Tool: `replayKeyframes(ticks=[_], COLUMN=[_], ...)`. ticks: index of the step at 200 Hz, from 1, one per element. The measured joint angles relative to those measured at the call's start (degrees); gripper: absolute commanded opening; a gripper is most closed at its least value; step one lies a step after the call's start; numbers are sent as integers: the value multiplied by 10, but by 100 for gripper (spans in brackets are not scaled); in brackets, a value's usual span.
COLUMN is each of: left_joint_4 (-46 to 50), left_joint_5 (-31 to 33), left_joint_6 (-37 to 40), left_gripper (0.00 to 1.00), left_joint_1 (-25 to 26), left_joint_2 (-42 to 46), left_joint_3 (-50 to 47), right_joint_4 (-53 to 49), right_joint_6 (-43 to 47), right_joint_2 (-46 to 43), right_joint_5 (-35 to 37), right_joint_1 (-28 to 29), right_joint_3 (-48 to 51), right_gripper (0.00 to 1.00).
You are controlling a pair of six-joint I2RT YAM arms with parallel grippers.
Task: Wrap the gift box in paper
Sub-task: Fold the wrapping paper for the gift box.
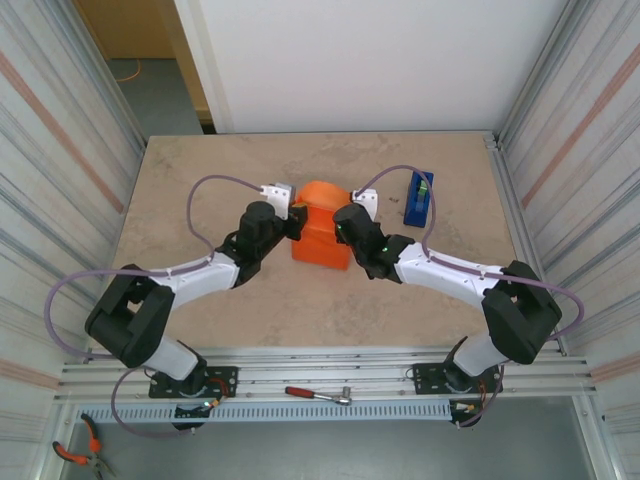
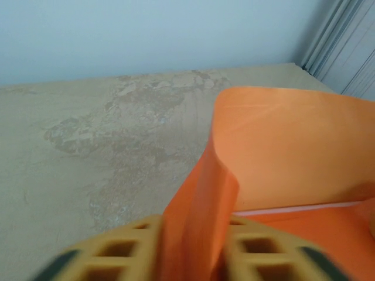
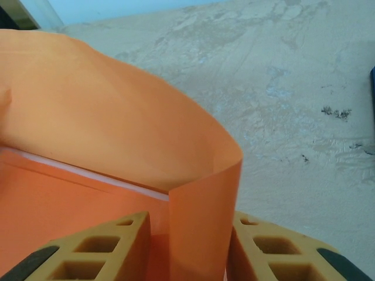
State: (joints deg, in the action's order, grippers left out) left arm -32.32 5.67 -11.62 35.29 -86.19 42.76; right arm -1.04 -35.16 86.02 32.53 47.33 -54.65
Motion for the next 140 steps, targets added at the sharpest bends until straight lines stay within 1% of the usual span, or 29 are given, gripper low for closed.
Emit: replayKeyframes(ticks=[5,9,14,17,25,29,31,73,88,118,140], left_joint_4=[1,2,4,5,8,7,7,10,14,26,35], left_joint_5=[0,0,0,0,0,3,4,4,7,43,81], left_joint_6=[0,0,2,0,4,6,7,5,-5,-35,-56], left_gripper=[45,41,33,24,8,1,0,0,0,0,28], left_joint_1=[1,1,1,1,1,1,1,-2,1,21,47], left_joint_2=[-4,-7,-10,-13,-16,-17,-17,-14,-2,45,81], left_joint_3=[4,7,10,12,16,16,17,19,8,-33,-62], right_joint_4=[0,0,0,0,0,0,-1,-2,-5,-6,-5], right_joint_6=[0,0,0,0,0,0,0,10,16,29,31], right_joint_2=[0,0,0,0,0,0,0,0,0,0,0], right_joint_5=[0,0,0,0,-2,-2,-2,-30,-46,-80,-98], right_joint_1=[0,0,0,0,-1,-1,-1,-14,-19,-19,-18], right_joint_3=[0,0,0,0,0,0,0,-5,-9,-12,-12], right_gripper=[36,36,36,36,35,35,35,30,30,30,30])
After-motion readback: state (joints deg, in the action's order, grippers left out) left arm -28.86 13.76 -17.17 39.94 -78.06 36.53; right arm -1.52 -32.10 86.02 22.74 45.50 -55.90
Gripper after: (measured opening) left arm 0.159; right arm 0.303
